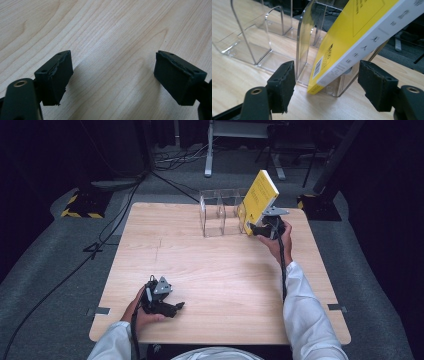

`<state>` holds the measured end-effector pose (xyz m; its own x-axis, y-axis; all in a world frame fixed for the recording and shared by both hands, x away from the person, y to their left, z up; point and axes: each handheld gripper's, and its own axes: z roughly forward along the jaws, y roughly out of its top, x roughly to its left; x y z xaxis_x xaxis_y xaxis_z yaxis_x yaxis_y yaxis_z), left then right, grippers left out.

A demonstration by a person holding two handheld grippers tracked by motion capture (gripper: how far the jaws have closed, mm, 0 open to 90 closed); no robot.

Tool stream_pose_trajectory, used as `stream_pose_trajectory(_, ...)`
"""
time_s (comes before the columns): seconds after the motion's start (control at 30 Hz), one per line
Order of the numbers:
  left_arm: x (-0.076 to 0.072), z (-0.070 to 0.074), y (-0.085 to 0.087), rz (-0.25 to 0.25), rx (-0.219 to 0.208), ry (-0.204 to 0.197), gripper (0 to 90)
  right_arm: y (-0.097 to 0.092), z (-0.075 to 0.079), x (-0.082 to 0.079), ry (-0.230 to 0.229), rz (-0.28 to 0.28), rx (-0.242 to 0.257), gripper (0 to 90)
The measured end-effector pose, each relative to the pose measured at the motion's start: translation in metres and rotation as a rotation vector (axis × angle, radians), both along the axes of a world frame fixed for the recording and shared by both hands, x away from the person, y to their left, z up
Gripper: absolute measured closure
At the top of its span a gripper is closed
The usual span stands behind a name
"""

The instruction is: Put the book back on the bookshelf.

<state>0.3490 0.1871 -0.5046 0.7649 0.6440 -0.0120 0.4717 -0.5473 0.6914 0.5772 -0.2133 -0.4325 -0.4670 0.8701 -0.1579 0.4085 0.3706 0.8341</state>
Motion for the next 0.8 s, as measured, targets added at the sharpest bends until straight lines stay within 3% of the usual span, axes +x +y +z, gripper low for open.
stream_pose_trajectory(0.63,0.0,0.0,0.0,0.001,-0.001,0.001,16.0,-0.005,0.009,-0.027,0.069,0.116,-0.067,21.8)
stream_pose_trajectory(0.8,0.0,0.0,0.0,0.0,-0.001,0.0,16.0,-0.006,0.012,-0.038,0.057,0.154,-0.085,22.6)
